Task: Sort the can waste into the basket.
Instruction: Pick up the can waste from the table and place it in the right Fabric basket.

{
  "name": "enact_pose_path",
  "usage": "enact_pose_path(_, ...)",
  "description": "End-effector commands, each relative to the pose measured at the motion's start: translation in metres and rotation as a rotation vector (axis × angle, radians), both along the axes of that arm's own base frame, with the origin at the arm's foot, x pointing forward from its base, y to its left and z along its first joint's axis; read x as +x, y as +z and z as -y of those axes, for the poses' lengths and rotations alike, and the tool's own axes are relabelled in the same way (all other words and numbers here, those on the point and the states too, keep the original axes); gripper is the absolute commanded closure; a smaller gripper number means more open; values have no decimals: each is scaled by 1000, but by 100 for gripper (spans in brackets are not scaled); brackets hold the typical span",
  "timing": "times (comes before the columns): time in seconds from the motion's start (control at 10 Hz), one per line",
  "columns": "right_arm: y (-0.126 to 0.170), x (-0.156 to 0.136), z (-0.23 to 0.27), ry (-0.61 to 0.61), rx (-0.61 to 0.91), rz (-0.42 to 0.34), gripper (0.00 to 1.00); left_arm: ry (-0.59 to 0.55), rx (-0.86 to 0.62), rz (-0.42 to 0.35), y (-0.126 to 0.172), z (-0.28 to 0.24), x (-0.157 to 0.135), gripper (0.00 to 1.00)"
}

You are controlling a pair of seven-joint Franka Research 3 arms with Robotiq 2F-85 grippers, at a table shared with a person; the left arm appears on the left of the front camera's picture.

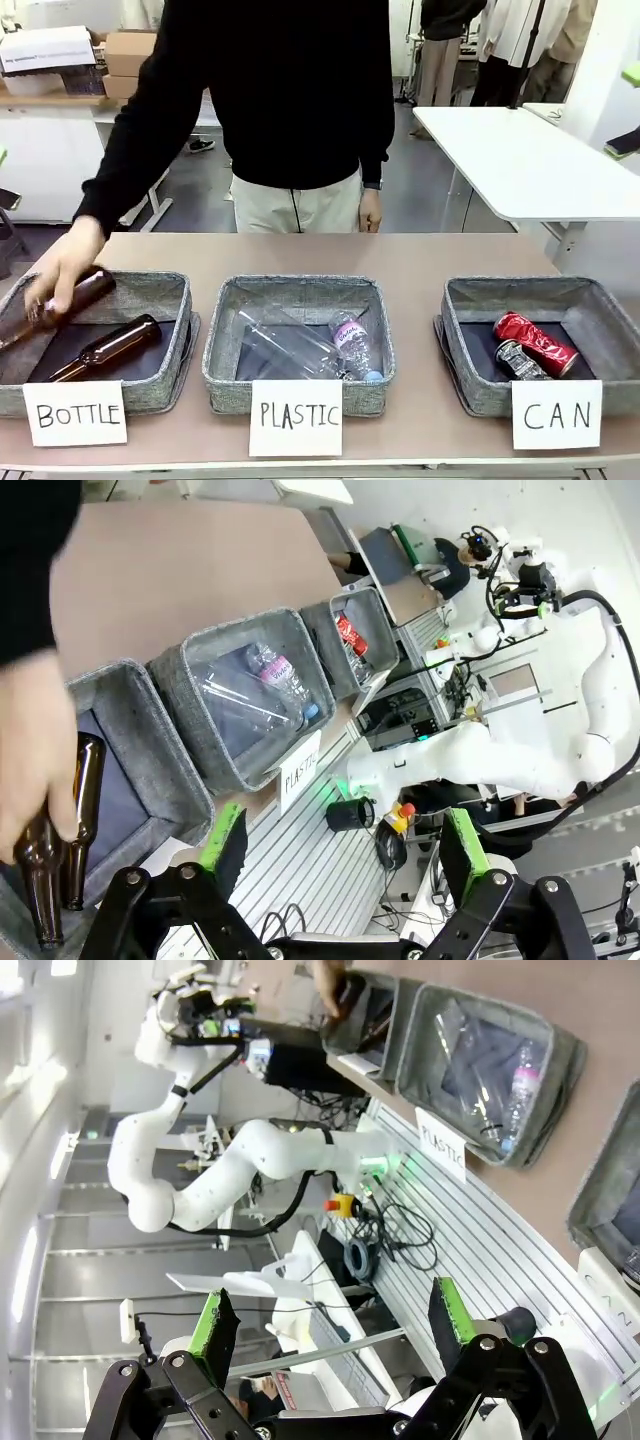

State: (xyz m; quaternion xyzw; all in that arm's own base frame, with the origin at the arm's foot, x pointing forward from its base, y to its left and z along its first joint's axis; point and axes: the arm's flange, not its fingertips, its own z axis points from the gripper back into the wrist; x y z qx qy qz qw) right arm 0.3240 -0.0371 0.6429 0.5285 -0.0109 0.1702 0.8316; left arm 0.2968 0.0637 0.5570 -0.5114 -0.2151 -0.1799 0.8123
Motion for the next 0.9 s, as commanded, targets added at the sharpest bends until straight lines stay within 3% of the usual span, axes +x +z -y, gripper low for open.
enact_pose_path(0.0, -4, 0, -2, -4, -15, 29, 0, -17, -16, 22, 0, -2, 0, 0)
enact_pose_path(0.8, -4, 0, -2, -4, -15, 29, 0, -17, -16, 22, 0, -2, 0, 0)
